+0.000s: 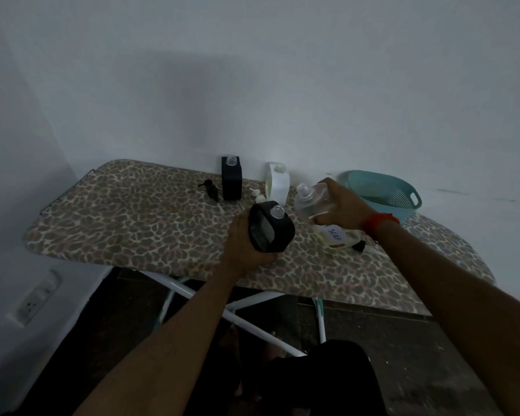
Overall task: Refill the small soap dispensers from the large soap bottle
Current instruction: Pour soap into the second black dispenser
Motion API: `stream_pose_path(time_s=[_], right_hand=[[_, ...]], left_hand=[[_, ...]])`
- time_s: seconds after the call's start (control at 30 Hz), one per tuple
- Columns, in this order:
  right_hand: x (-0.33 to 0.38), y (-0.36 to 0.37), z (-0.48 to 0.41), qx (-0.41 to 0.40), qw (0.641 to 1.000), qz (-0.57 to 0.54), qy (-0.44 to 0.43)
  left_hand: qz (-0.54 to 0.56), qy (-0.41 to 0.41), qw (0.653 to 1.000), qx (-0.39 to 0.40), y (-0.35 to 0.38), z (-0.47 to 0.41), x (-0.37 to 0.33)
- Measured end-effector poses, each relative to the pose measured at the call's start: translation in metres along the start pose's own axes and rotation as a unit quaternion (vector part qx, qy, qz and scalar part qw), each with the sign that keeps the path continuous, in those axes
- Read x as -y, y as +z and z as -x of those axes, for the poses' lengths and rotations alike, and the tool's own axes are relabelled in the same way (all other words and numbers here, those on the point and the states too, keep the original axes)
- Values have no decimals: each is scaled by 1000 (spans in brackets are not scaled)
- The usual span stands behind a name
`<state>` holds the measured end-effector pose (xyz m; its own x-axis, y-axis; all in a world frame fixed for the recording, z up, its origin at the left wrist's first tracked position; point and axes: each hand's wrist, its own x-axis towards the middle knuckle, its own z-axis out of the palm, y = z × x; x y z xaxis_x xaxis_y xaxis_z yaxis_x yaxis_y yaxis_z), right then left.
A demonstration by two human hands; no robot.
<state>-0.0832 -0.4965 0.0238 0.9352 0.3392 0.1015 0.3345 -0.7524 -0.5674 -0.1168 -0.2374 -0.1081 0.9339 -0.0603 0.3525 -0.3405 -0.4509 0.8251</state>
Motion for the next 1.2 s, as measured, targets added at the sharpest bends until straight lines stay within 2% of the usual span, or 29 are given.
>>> stream_pose_path(time_s=[0.57,0.9,1.2], right_hand=[[7,-5,-9,82,983,163,-9],[12,-2,-17,95,973,211,-18],[24,-7,-25,123,959,256,-5]], left_hand=[[-5,5,1000,30,-5,1,3],[-11,-20,998,55,-4,-2,8],[9,-2,999,45,-3,-5,11]])
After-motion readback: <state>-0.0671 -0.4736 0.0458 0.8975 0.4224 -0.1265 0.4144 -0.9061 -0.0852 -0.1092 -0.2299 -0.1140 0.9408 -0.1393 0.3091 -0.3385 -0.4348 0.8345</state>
